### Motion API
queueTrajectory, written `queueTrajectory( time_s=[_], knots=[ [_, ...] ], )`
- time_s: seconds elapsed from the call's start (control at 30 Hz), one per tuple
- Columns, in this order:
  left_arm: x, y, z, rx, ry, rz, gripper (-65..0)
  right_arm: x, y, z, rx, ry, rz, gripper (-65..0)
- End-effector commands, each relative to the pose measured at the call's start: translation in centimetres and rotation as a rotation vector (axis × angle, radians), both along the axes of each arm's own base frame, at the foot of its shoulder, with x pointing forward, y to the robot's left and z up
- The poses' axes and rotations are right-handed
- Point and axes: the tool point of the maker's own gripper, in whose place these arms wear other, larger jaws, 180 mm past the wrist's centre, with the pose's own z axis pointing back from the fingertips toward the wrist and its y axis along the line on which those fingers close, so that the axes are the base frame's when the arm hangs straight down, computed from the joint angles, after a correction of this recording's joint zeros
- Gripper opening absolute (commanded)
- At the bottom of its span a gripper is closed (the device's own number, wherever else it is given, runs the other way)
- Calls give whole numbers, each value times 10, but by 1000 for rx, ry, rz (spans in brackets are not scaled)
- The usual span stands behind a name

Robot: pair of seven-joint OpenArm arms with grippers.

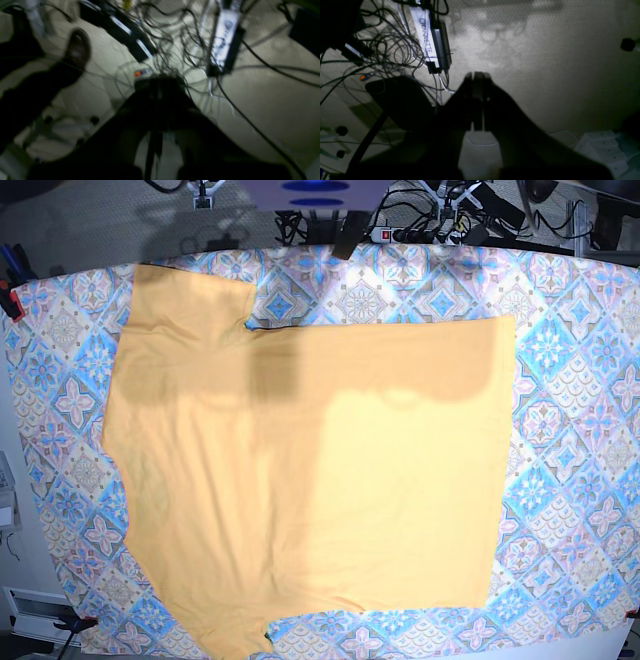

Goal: Fold the T-shirt properly

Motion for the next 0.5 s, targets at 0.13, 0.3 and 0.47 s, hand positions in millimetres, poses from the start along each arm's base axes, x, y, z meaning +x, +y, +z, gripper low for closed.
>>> queueTrajectory(
  time_s=[0.13, 0.3, 0.47],
  knots=[
    [-16, 15, 8, 22, -42, -27, -650, -16, -5, 5, -9, 10, 2, -650],
    [-10, 35, 21, 51, -130, -59, -650, -21, -17, 11, -28, -7, 16, -650],
    [2, 48, 44, 68, -230, -102, -650, -23, -35, 22, -57, -40, 38, -650]
  ],
)
